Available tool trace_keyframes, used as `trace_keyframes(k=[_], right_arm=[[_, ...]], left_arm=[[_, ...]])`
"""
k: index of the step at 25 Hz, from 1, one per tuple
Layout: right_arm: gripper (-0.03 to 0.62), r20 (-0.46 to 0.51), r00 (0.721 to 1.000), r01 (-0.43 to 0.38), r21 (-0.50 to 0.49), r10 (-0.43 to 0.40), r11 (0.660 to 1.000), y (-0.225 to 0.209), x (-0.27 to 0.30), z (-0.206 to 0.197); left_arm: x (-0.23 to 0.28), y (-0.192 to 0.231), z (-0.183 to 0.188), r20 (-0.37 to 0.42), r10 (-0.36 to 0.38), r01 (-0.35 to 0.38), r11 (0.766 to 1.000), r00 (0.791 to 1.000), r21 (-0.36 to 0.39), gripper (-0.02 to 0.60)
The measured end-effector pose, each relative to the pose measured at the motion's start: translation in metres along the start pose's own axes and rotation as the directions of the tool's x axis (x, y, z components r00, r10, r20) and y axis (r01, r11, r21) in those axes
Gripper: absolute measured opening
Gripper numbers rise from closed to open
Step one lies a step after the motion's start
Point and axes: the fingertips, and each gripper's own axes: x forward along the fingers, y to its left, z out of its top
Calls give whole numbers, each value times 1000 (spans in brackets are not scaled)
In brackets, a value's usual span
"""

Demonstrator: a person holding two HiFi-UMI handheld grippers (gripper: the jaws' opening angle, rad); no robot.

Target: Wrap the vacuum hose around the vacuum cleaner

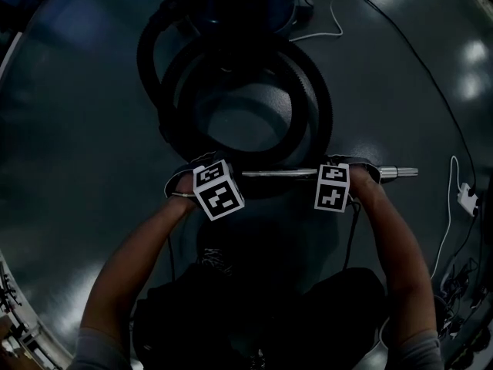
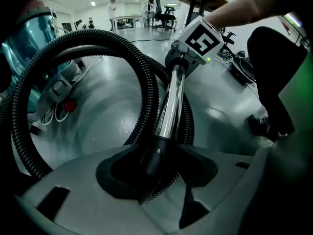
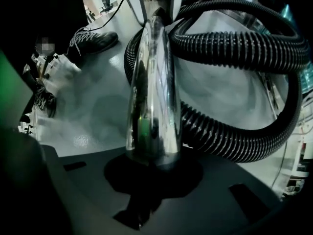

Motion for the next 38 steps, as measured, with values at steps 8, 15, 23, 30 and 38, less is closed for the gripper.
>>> trace_keyframes(k=[8,15,23,30,38], right_arm=[[65,21,999,29,43,-30,999,-5,-1,0],[175,54,994,84,127,-91,988,-14,-16,-4],[192,137,982,96,227,-129,969,-10,-47,-10],[192,186,957,155,321,-223,934,-17,-76,-25],[190,317,893,117,518,-318,847,-26,-109,-17]], left_arm=[[12,3,-1,-31,10,-9,999,999,37,221],[13,1,1,-40,5,-2,997,999,72,207],[12,-6,1,-86,-48,55,996,995,74,206],[4,-11,3,-91,-44,51,996,995,68,206],[-8,-15,8,-56,-74,76,997,996,29,206]])
